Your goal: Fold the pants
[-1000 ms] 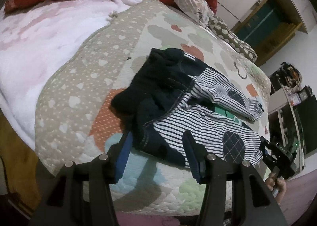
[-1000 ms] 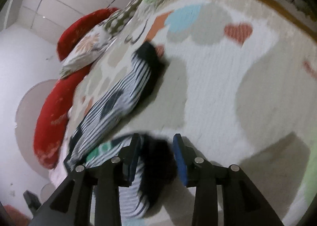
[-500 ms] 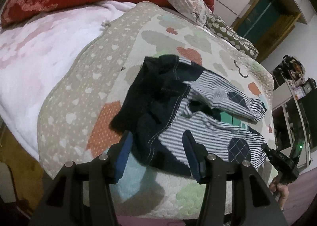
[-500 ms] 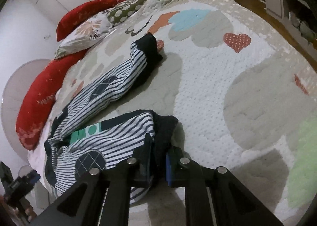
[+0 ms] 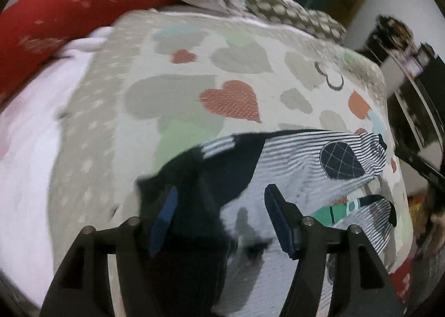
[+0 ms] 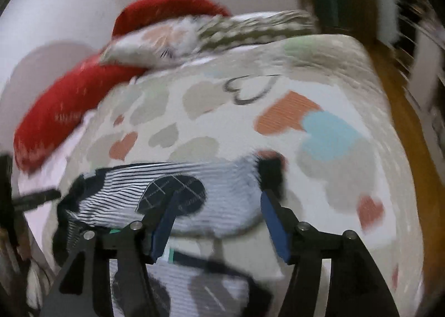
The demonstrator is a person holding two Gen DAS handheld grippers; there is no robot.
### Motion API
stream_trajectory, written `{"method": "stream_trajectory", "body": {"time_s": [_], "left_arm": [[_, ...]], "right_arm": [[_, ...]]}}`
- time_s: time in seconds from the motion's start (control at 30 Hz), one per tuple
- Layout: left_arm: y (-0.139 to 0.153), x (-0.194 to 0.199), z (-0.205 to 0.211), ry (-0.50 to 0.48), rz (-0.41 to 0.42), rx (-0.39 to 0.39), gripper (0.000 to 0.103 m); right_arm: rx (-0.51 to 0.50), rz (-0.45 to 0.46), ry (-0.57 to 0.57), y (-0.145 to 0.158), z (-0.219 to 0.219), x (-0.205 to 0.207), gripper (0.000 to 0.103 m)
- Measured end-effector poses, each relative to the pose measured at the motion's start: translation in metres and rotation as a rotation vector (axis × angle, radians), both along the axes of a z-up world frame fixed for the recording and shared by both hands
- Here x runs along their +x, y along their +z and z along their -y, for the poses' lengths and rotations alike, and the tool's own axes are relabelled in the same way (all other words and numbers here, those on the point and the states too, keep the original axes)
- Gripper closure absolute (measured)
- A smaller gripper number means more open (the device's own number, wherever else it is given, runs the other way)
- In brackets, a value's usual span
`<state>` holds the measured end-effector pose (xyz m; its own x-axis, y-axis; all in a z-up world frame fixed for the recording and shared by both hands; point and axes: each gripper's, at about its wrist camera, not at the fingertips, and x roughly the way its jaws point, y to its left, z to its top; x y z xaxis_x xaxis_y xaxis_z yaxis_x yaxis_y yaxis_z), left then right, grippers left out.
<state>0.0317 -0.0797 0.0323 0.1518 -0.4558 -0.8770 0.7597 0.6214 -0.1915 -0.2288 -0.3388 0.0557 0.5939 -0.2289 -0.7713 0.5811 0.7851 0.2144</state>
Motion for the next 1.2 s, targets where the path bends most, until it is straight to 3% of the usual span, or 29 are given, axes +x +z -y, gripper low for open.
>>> {"method": "stream_trajectory", "body": {"time_s": [0.17,0.4,0.47,0.5,0.53,0.6,0.8,1.03,1.2], "left_arm": [[-0.026,0.029,0.034,-0.097,-0.051,0.024,0.033],[-0.065,0.046,0.059,-0.161,-0.097,0.086,0.032],[-0.063,0.041,0.061,-0.181,-0.055,0.095,0.035],[-0.062,0.037,0.062,-0.196,-0.035,0.104,0.054],[-0.060,0.033,0.062,-0.209,-0.020,0.105,0.079],[-0.053,0.028,0.061,-0.225,-0.028,0.087,0.098],[-0.015,0.000,0.037,-0.191,0.084,0.028,0.098],[0.036,-0.051,-0.023,-0.160,0.204,-0.083,0.098],[0.043,-0.095,-0.075,-0.122,0.261,-0.125,0.098]], "right_arm": [[-0.051,-0.184,0.122,-0.026,0.013,0.071,0.038],[-0.078,-0.314,0.247,-0.076,0.010,0.116,0.037],[-0.091,-0.285,0.240,-0.077,0.006,0.116,0.038],[-0.072,-0.266,0.234,-0.077,0.005,0.113,0.053],[-0.055,-0.250,0.239,-0.076,0.003,0.112,0.075],[-0.024,-0.224,0.242,-0.073,0.001,0.107,0.096],[-0.050,-0.159,0.189,-0.050,-0.020,0.085,0.097],[-0.081,-0.049,0.170,-0.009,-0.060,0.036,0.097],[-0.086,0.009,0.190,0.000,-0.111,-0.006,0.097]]}}
